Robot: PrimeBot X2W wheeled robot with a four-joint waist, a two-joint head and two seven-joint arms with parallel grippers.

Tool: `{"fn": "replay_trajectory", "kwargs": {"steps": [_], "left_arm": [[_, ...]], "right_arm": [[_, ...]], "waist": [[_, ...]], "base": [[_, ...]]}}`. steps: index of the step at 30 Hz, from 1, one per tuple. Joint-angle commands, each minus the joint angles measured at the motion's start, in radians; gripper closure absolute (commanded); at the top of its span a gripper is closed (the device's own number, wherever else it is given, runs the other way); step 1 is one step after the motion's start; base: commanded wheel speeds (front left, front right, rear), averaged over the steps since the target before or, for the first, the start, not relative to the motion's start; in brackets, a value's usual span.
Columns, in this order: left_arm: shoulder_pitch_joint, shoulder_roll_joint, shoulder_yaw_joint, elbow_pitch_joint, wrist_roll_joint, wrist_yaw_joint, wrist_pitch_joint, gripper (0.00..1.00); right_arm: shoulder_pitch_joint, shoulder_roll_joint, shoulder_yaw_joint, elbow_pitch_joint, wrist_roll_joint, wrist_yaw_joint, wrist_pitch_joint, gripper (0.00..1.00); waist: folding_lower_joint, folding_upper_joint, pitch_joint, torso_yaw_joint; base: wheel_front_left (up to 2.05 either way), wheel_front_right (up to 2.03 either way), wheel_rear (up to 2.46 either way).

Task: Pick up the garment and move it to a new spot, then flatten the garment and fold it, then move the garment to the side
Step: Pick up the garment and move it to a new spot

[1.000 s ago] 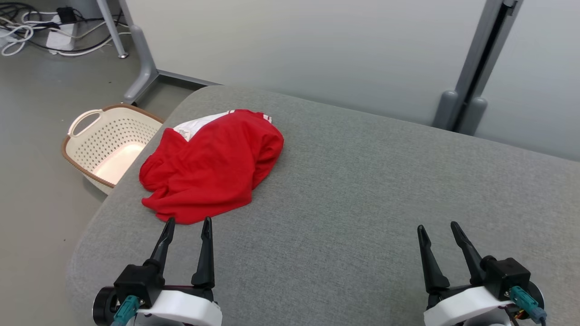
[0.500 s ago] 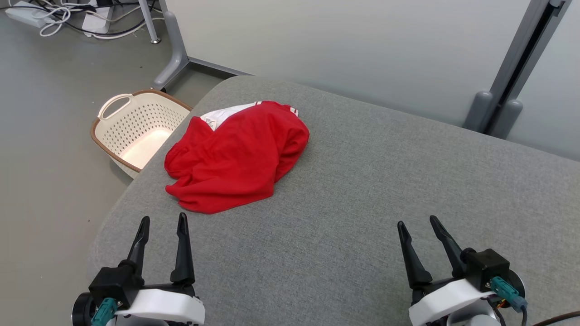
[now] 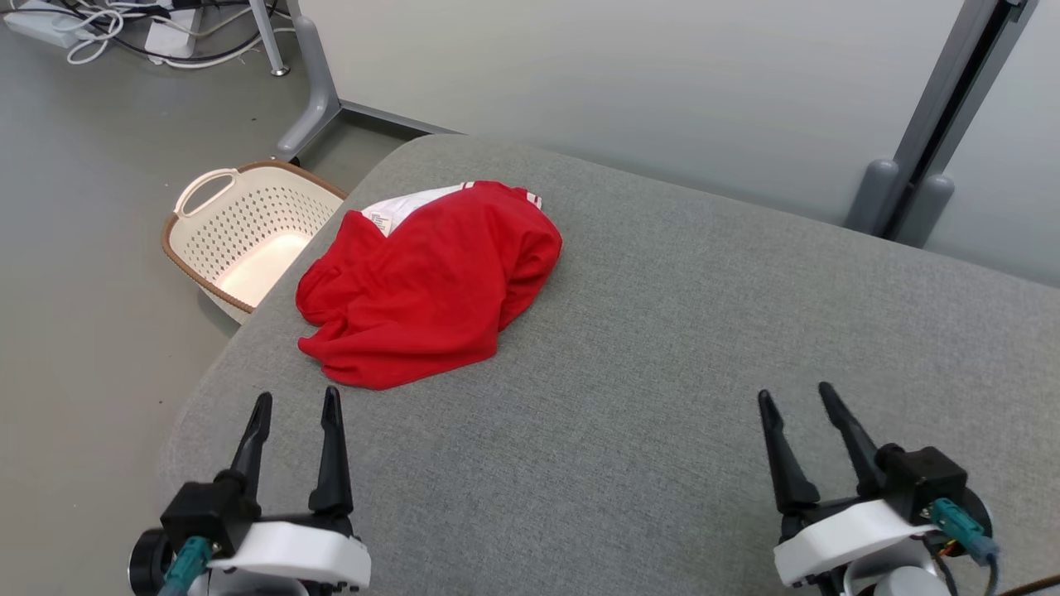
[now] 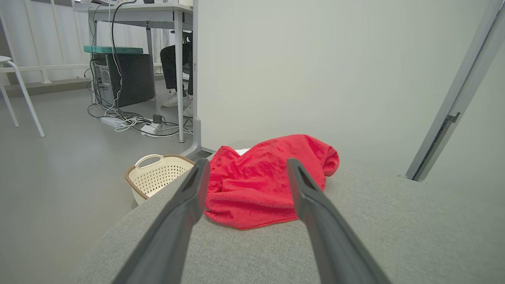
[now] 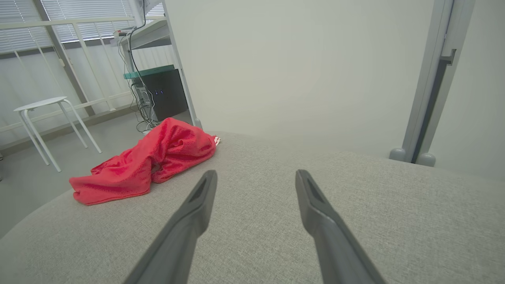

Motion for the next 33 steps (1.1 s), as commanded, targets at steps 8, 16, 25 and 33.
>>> {"fn": "replay_trajectory", "kwargs": {"steps": [8,16,25,33], "left_arm": [[-0.099,0.003,0.046,0.042,-0.005,-0.034,0.000,0.00],[-0.247,0.020,0.133,0.258,-0.032,-0.066,0.000,0.00],[-0.504,0.115,0.132,0.600,-0.039,-0.117,0.083,0.00],[-0.683,0.167,0.164,0.834,-0.082,-0.103,0.180,0.00]], "right_arm": [[-0.005,-0.039,-0.055,-0.071,-0.044,0.000,-0.001,0.00],[-0.046,-0.113,-0.152,-0.132,-0.056,0.000,0.001,0.00],[-0.079,-0.181,-0.225,-0.256,-0.063,0.000,0.055,0.00],[-0.083,-0.192,-0.238,-0.321,-0.061,0.000,0.089,0.00]], "waist": [[0.0000,0.0000,0.091,-0.048],[0.0000,0.0000,0.184,-0.104],[0.0000,0.0000,0.304,-0.167],[0.0000,0.0000,0.379,-0.207]], "base": [[0.00,0.00,0.00],[0.00,0.00,0.00],[0.00,0.00,0.00],[0.00,0.00,0.00]]}}
